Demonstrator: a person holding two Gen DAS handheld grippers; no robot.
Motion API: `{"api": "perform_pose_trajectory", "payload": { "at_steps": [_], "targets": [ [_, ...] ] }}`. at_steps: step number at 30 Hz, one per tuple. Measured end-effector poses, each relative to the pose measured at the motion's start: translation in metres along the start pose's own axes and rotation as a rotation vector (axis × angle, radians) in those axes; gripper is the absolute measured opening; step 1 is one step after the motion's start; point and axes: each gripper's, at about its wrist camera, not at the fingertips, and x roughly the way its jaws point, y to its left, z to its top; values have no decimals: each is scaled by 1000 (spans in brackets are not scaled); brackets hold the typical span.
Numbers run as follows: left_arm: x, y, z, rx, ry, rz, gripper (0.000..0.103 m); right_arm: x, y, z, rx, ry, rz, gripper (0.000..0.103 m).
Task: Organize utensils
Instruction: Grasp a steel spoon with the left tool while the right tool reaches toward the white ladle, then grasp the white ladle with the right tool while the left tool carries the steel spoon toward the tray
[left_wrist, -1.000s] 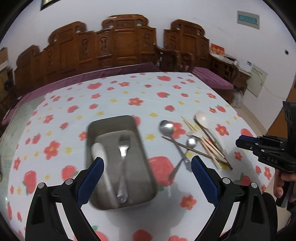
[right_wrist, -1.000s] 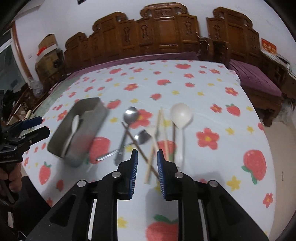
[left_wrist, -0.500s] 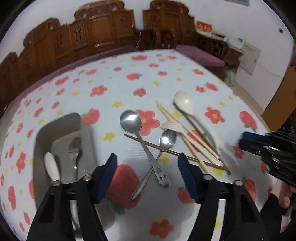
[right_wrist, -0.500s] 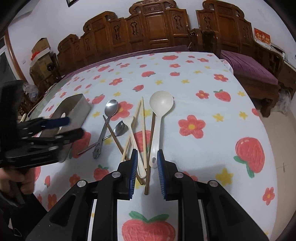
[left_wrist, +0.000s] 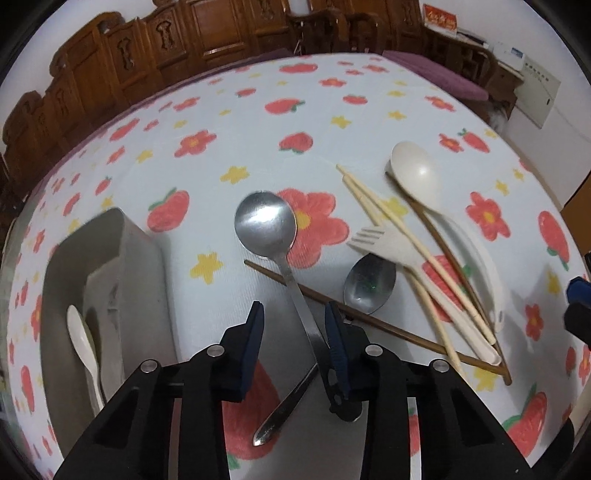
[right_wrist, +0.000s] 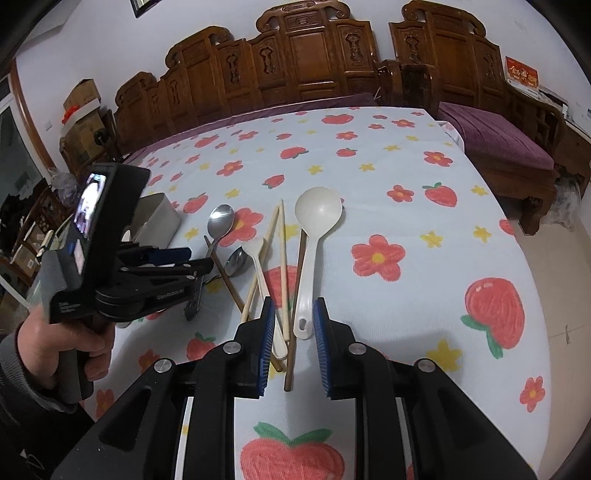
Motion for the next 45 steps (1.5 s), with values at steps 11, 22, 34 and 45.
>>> {"api": "perform_pose_trajectory", "payload": {
  "at_steps": [11, 22, 34, 45],
  "targets": [
    [8, 9, 4, -73, 11, -60, 7, 2, -2, -3, 4, 13, -9, 24],
    [-9, 20, -6, -81, -33, -104, 6, 11, 1, -9, -11, 36, -20, 24],
    [-51, 22, -12, -55, -123, -144, 6, 41, -9, 8, -1, 50, -55, 24],
    [-92, 21, -21, -39, -185, -185, 6, 87, -12, 36, 36, 79, -62, 39]
  ]
}}
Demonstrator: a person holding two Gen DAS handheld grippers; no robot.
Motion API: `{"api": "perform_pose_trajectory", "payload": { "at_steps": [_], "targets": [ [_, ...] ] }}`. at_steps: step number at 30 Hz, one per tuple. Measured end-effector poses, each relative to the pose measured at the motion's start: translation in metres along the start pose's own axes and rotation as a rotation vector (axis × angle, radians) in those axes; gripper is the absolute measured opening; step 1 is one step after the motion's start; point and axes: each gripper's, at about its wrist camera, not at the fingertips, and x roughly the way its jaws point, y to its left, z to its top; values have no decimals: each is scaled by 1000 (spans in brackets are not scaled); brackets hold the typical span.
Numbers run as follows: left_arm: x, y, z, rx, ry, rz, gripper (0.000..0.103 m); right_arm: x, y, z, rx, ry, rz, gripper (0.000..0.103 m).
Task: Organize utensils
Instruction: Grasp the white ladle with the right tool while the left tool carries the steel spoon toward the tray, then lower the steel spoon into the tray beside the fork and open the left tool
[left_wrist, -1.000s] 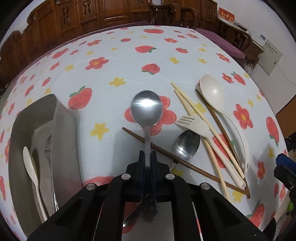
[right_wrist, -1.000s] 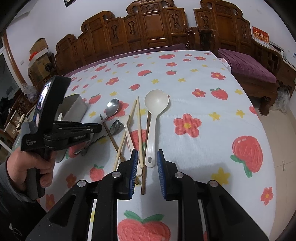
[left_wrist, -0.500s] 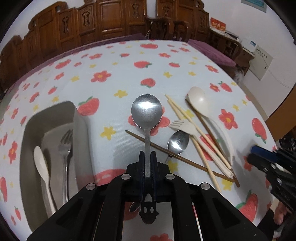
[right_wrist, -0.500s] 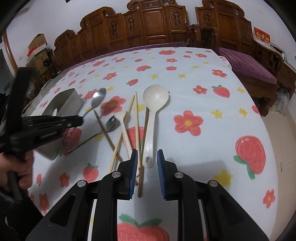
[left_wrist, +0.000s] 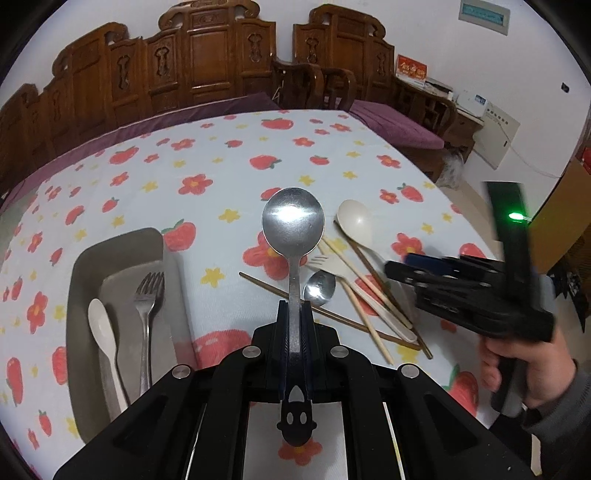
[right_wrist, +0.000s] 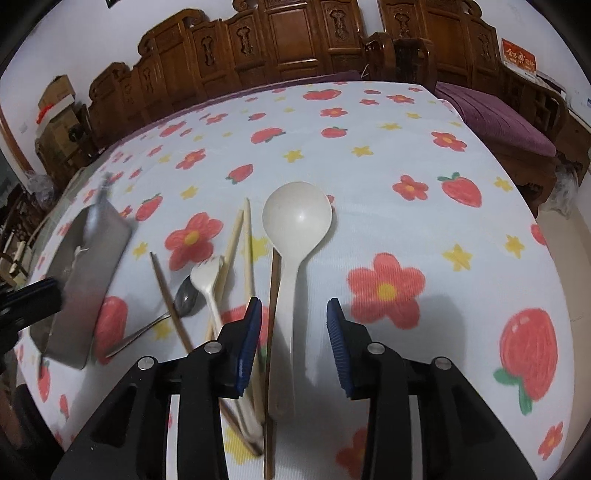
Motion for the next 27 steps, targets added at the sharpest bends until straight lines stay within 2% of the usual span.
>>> {"api": "perform_pose_trajectory", "payload": {
  "at_steps": [5, 6, 7, 9, 18, 27],
  "targets": [
    [-15, 1, 0, 3, -19, -8, 6, 15, 6, 4, -17, 17, -25, 39],
    [-17, 1, 0, 5, -22, -8, 6, 16, 7, 5, -23, 18, -32, 32],
    [-19, 2, 0, 8, -26, -7, 6, 17, 8, 5, -29, 22, -37, 18],
    [-24, 4, -1, 12, -33, -5, 6, 16, 9, 5, -40, 27, -57, 12],
    [-41, 16, -2, 0, -54, 15, 6, -17, 14, 1, -68, -13, -63, 12],
    [-64, 29, -2, -9, -89, 41, 6, -65, 44, 1, -148, -73, -38, 12]
  ]
}}
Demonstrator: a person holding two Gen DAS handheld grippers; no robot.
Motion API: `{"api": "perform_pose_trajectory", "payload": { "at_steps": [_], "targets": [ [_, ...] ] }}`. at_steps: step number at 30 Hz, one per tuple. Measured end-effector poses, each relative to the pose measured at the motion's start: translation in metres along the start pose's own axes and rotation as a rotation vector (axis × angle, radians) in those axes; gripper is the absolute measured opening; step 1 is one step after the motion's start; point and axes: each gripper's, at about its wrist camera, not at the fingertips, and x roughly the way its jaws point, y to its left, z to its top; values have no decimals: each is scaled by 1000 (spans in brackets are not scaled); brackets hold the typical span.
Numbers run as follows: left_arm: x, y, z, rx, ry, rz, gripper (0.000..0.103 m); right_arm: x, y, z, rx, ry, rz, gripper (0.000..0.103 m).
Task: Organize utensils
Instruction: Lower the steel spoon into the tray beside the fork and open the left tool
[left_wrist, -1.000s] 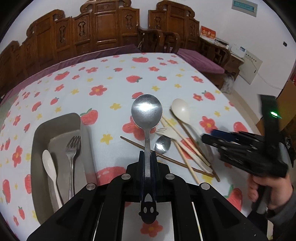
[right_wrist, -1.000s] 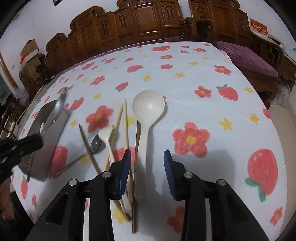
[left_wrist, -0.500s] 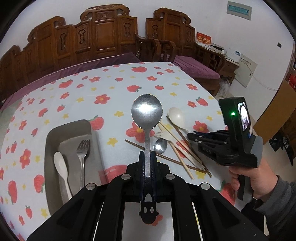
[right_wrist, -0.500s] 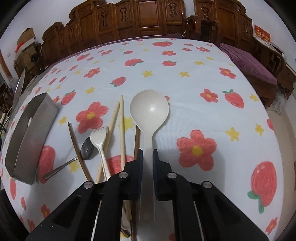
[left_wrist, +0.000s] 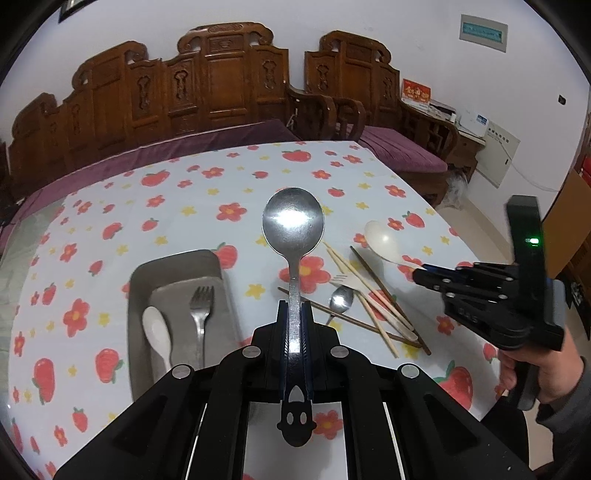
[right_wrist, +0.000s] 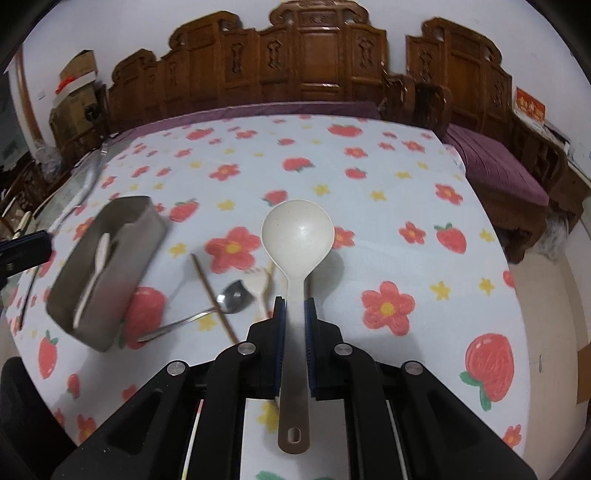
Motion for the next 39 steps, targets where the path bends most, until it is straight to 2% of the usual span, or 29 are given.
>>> {"api": "perform_pose_trajectory", "payload": {
  "at_steps": [10, 17, 26, 39],
  "targets": [
    [-15, 30, -6, -20, -16, 47, 6, -33, 46, 12, -70, -39, 54, 12],
    [-11, 59, -15, -54, -1, 86, 6, -44, 76, 13, -108, -51, 93, 12],
    [28, 100, -27, -92, 87, 140, 6, -43, 98, 13, -143, -44, 118, 12],
    [72, 108, -35, -102, 176, 169, 6, -40, 101, 5, -152, -28, 131, 12]
  ]
}}
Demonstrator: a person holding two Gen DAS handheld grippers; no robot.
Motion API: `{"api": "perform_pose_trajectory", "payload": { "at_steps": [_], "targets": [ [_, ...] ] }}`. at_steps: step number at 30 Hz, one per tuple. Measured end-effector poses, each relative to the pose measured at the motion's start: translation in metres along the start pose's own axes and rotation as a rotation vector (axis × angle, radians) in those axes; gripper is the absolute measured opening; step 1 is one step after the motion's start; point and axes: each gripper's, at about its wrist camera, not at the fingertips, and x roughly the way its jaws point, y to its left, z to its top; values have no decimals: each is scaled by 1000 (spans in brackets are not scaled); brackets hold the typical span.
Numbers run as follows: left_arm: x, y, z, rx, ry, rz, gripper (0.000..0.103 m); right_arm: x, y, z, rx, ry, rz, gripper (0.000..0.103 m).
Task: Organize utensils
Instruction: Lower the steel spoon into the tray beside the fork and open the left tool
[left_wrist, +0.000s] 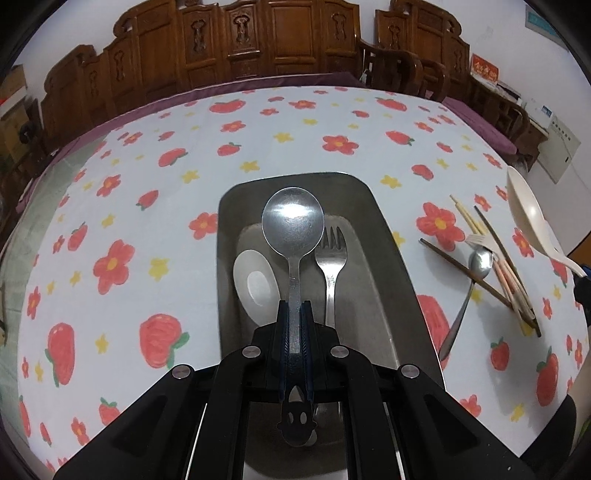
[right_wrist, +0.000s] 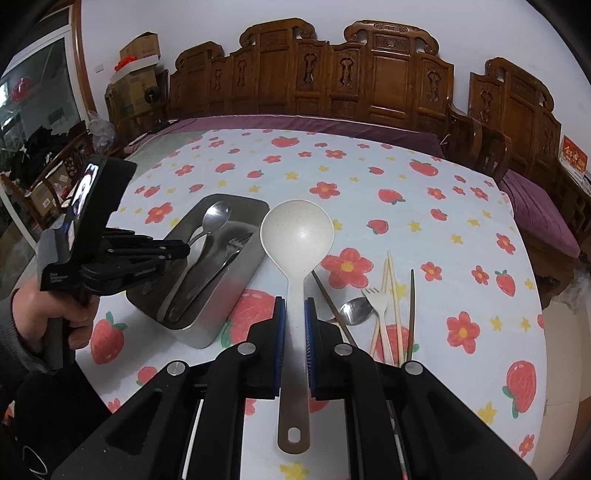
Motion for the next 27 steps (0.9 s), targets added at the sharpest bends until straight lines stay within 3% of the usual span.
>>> {"api": "perform_pose_trajectory", "payload": {
  "at_steps": [12, 17, 23, 27],
  "targets": [
    [27, -10, -2, 20, 66, 47, 6, 0, -14, -13, 20, 7, -1, 12],
    [31, -7, 0, -5, 97, 31, 6, 0, -15, -16, 20, 10, 0, 12],
    [16, -3, -2, -15, 60, 20, 7, 1, -15, -17, 20, 8, -4, 12],
    [-9, -1, -7, 12, -11, 15, 21, 0, -10, -16, 24, 2, 4, 12]
  ]
}}
